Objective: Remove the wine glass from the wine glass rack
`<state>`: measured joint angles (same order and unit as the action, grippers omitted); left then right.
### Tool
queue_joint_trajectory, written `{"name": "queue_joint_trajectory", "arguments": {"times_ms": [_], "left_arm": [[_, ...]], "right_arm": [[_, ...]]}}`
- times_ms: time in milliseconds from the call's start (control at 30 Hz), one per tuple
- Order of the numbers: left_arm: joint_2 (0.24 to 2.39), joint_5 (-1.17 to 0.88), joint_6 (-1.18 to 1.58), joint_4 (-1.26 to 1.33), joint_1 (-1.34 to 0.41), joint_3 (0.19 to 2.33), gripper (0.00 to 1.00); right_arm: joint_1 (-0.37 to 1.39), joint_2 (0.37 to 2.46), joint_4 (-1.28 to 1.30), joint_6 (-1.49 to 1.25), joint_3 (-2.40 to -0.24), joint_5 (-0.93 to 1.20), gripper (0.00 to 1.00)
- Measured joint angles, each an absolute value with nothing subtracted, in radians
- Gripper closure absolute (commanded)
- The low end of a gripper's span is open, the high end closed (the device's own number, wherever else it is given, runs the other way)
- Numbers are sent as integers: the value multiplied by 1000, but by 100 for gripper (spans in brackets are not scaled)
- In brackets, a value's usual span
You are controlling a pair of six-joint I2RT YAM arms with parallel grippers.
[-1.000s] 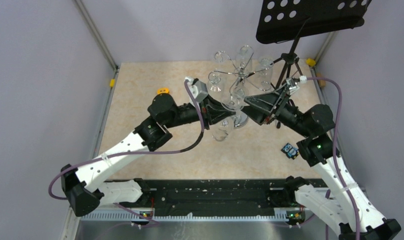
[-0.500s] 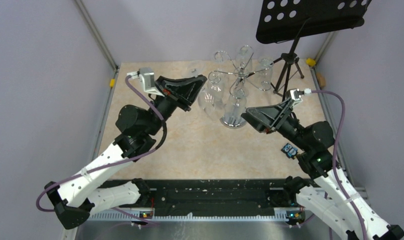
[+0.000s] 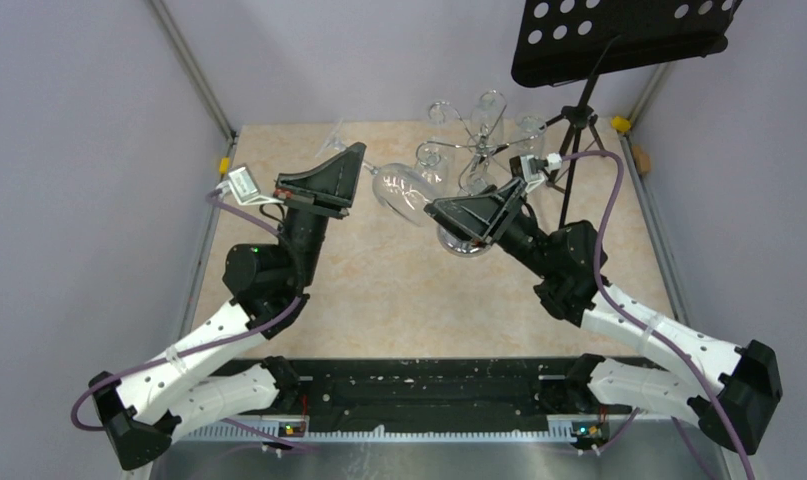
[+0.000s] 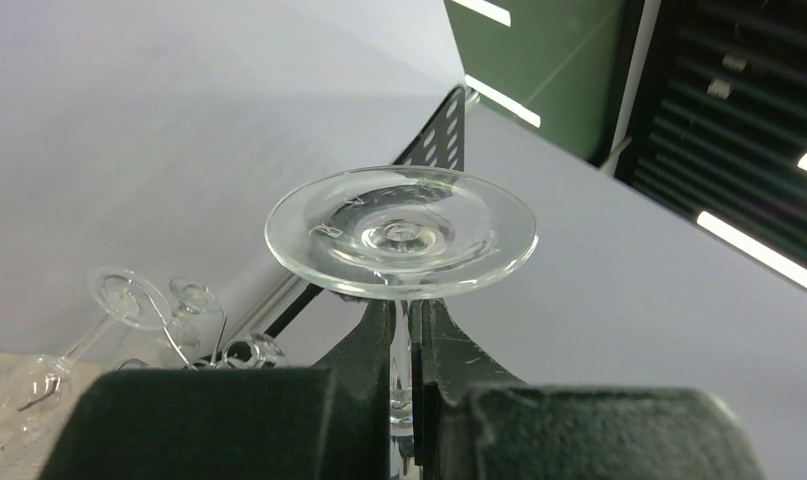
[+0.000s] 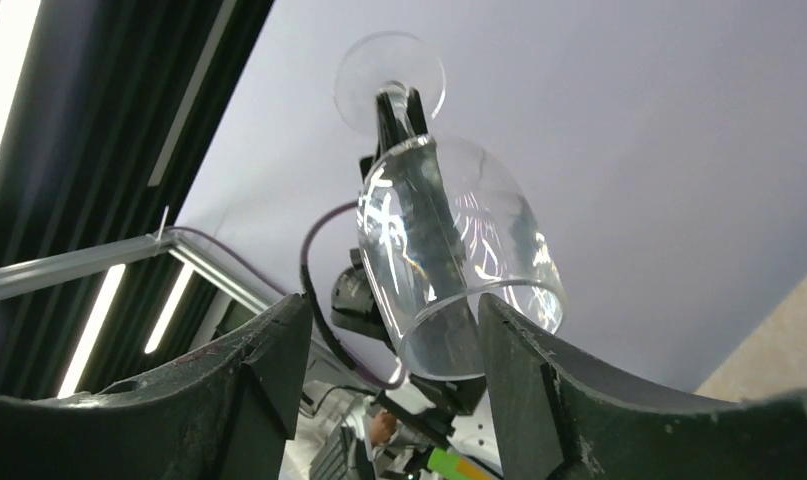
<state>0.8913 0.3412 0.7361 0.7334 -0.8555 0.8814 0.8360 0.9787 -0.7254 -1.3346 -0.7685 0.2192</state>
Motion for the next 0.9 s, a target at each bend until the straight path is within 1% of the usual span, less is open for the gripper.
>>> {"name": "queue_joint_trajectory", "arguments": {"times_ms": [133, 333, 467, 633, 667, 700, 733, 833, 867, 900], "left_arm": [[841, 394, 768, 767, -855, 847, 100], [807, 453, 787, 808, -855, 822, 100], [807, 466, 769, 859, -852, 799, 100], [806, 459, 702, 934, -847, 776, 100], [804, 455, 689, 947, -846, 773, 98], [800, 448, 677, 961, -846, 768, 92], [793, 437, 669, 972, -846, 764, 86], [760, 406, 633, 963, -847, 759, 52], [749, 396, 613, 947, -847, 757, 42], [737, 381, 598, 926, -848, 756, 36]], "right_arm": [[847, 1023, -793, -1311, -801, 197, 45], [859, 1090, -815, -1272, -873, 193, 52], [862, 1151, -817, -1278, -926, 212, 65], [863, 1208, -812, -1307, -984, 249, 90], [864, 1213, -807, -1308, -995, 255, 94], [864, 1214, -799, -1306, -1011, 261, 100], [864, 1216, -793, -1301, -1026, 270, 100], [870, 1216, -760, -1268, -1069, 294, 100], [874, 1218, -751, -1251, -1084, 298, 100], [876, 1219, -733, -1229, -1099, 298, 100]]}}
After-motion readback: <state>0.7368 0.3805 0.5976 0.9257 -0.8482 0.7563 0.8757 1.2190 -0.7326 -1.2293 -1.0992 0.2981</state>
